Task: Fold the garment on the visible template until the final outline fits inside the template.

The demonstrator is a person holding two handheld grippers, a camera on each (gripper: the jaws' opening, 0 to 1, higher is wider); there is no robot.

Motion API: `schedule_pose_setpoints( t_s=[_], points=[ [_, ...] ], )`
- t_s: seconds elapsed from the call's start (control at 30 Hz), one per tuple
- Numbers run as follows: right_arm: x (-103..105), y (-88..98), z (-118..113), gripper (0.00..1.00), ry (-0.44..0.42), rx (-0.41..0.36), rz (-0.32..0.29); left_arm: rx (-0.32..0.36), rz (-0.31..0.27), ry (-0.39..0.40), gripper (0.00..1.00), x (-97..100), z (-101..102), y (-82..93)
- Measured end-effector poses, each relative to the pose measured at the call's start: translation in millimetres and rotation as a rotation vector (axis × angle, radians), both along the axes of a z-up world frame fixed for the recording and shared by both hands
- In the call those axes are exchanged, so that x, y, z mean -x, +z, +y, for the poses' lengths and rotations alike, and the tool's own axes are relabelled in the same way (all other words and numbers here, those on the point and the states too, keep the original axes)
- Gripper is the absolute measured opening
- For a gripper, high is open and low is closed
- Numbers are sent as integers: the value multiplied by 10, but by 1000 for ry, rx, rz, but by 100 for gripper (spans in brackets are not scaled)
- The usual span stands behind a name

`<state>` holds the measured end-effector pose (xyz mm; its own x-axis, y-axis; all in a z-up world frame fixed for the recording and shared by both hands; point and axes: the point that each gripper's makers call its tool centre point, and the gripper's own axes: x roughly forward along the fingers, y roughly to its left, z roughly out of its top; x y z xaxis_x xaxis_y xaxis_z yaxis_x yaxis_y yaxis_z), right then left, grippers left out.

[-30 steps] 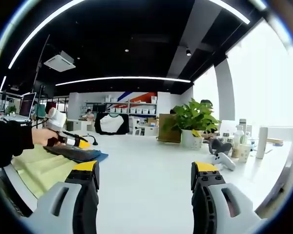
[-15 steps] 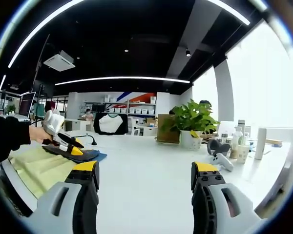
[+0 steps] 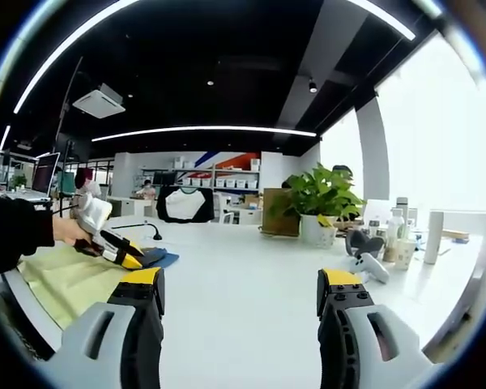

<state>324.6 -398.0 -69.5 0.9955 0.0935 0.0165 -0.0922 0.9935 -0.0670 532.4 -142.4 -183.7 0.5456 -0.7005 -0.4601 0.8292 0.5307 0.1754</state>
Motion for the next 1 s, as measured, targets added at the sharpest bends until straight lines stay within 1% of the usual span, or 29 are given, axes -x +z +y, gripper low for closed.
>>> schedule_pose_setpoints(
  t_s=[0.03, 0.07, 0.17, 0.23, 0.27, 0.33, 0.4, 0.43, 0.5, 0.53, 0.57, 0.6, 0.63, 0.67, 0.7, 0.8, 0.87, 0.93, 1.0],
  points=[
    [3, 0, -7, 79, -1, -1, -1, 16, 14, 5, 28, -1, -9, -6],
    [6, -4, -21, 79, -4, -3, -1, 17, 21, 2, 24, -2, -11, -22],
    [15, -21, -36, 79, -12, -3, 2, 6, 29, 3, 21, 19, -14, -81],
    [17, -26, -43, 79, -13, -2, 2, 30, 44, 2, 19, 40, -51, -78],
    [16, -30, -41, 79, -12, 2, 4, 31, 49, 9, 16, 38, -43, -81],
    [13, -35, -14, 80, -4, 29, 7, 42, 67, 7, 8, 63, -73, -99],
    [11, -29, 20, 81, 10, 38, 4, 59, 79, 38, 7, 59, -75, -97],
    [9, -21, 38, 82, 19, 38, 0, 79, 97, 59, 7, 63, -77, -91],
    [7, -18, 56, 82, 28, 38, -2, 108, 111, 85, 7, 70, -67, -51],
    [7, -18, 60, 83, 30, 39, -2, 109, 110, 79, 7, 77, -67, -38],
    [5, -20, 63, 83, 31, 40, -2, 117, 94, 81, 6, 74, -52, -4],
    [4, -24, 66, 83, 33, 41, 0, 127, 103, 85, 6, 78, -43, 4],
    [3, -27, 70, 83, 35, 43, 2, 160, 171, 105, 6, 120, -44, -10],
    [3, -28, 71, 83, 36, 42, 2, 186, 192, 120, 6, 122, -37, 8],
    [2, -30, 71, 83, 37, 41, 3, 210, 194, 127, 6, 119, -37, 39],
    [-2, -49, 60, 83, 33, 39, 10, 245, 210, 123, 6, 147, -20, 109],
    [-3, -50, 60, 83, 32, 40, 11, 260, 234, 119, 6, 179, -12, 136],
    [-6, -48, 65, 83, 32, 41, 12, 275, 246, 117, 6, 202, -16, 157],
    [-8, -43, 70, 83, 33, 39, 10, 301, 278, 106, 6, 244, -42, 172]
  ],
)
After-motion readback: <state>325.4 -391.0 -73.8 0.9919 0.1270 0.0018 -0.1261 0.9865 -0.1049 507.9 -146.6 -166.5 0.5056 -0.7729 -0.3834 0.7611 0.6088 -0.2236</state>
